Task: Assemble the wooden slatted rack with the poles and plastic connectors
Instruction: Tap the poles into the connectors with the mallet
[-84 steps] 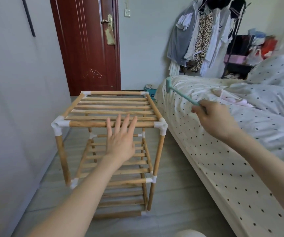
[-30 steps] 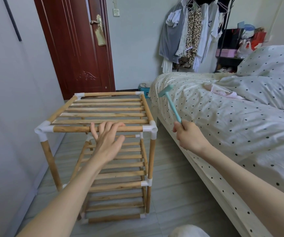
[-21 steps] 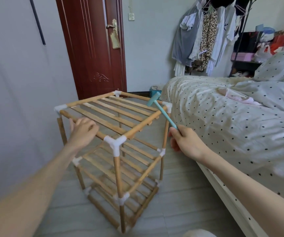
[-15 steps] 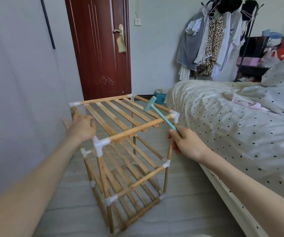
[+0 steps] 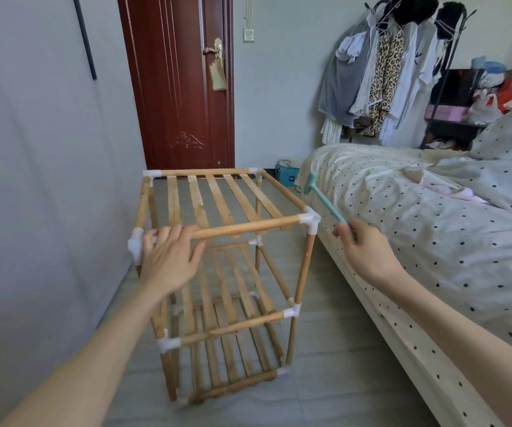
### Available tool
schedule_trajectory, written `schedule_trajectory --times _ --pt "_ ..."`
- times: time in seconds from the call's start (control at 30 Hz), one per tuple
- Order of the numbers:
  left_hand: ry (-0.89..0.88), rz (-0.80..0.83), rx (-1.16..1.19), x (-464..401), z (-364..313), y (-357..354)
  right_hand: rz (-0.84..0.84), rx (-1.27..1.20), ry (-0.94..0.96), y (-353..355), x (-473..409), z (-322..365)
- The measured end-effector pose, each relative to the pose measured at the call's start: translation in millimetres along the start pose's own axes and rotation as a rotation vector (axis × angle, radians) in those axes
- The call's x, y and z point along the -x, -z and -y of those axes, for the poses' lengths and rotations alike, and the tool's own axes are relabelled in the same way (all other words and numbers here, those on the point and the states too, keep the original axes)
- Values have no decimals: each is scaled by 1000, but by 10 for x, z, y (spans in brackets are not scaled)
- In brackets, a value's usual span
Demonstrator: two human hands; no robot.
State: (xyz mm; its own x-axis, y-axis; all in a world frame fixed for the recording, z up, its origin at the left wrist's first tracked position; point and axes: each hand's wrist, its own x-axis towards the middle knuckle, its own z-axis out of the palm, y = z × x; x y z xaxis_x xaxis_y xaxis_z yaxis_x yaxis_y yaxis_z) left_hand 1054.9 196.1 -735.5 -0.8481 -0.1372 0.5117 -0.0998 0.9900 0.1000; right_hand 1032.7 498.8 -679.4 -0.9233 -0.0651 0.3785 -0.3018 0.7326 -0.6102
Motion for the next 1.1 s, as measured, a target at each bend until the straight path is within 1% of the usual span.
schedule_trajectory --times 0.1,0.13,0.17,0.2,0.23,0.27,0.3,0.33,0.4,0.43,0.47,0.5,0.53,0.57,0.6,0.63,0.67,0.7,0.73,0.77,0.8,0.83,0.87,0.9,0.93,0.97,1.0,1.03,1.07,1.1 --pt "-22 50 -95 4 75 -14 162 163 -26 136 -137 51" --pt "-16 53 -95 0 64 -17 175 187 -19 217 -212 111" --pt "-8 50 -92 -4 55 -24 110 179 -3 300 -310 162" --pt "0 47 -91 -3 49 -26 -22 127 21 396 -388 229" --pt "6 47 -98 3 44 -24 -198 25 45 458 -419 276" --pt "6 51 -111 11 42 -20 -340 -62 46 461 -404 292" --pt "0 53 -117 17 45 -19 -388 -49 22 397 -364 244" --pt "-2 56 -113 15 51 -18 -293 12 -42 269 -301 167" --pt "0 55 -89 2 54 -18 87 116 -192 -6 -168 -76" --pt "5 56 -82 -5 54 -21 129 143 -223 -52 -152 -133" --pt "12 58 -81 -10 54 -24 102 90 -229 -22 -203 -138" --pt "18 58 -83 -8 49 -29 -31 -16 -159 53 -227 -95" --pt "20 57 -81 -2 44 -34 -190 -87 -128 102 -206 -50" --pt "17 50 -71 -6 41 -39 -300 -115 -125 109 -174 -38" --pt "16 47 -60 -5 39 -36 -272 -107 -114 81 -142 -36" --pt "17 51 -56 0 35 -27 -126 -28 -141 -16 -80 -109" --pt "18 55 -60 -4 32 -20 85 56 -200 -93 -28 -212" --pt "21 56 -65 -5 32 -23 131 85 -247 -132 -15 -278" --pt "24 53 -66 -13 34 -28 101 73 -270 -103 -61 -303" --pt "30 49 -62 -17 35 -32 -42 8 -236 -39 -130 -295" --pt "31 51 -60 -14 35 -33 -233 -59 -199 38 -137 -223" --pt "26 54 -62 -14 32 -32 -347 -67 -181 67 -137 -189" --pt "24 57 -65 -9 29 -32 -380 -78 -160 78 -146 -150" --pt "25 59 -66 -9 28 -29 -274 -32 -176 39 -143 -155" --pt "26 61 -65 -14 30 -25 -74 3 -199 -17 -120 -203" --pt "27 63 -65 -18 34 -22 51 41 -261 -39 -113 -239" --pt "23 65 -68 -19 40 -24 87 47 -271 -16 -137 -256" --pt "22 62 -65 -21 44 -31 24 21 -239 43 -195 -259" --pt "22 60 -61 -17 50 -35 -119 -37 -191 97 -199 -213" --pt "20 59 -57 -13 48 -33 -241 -49 -199 93 -200 -216"
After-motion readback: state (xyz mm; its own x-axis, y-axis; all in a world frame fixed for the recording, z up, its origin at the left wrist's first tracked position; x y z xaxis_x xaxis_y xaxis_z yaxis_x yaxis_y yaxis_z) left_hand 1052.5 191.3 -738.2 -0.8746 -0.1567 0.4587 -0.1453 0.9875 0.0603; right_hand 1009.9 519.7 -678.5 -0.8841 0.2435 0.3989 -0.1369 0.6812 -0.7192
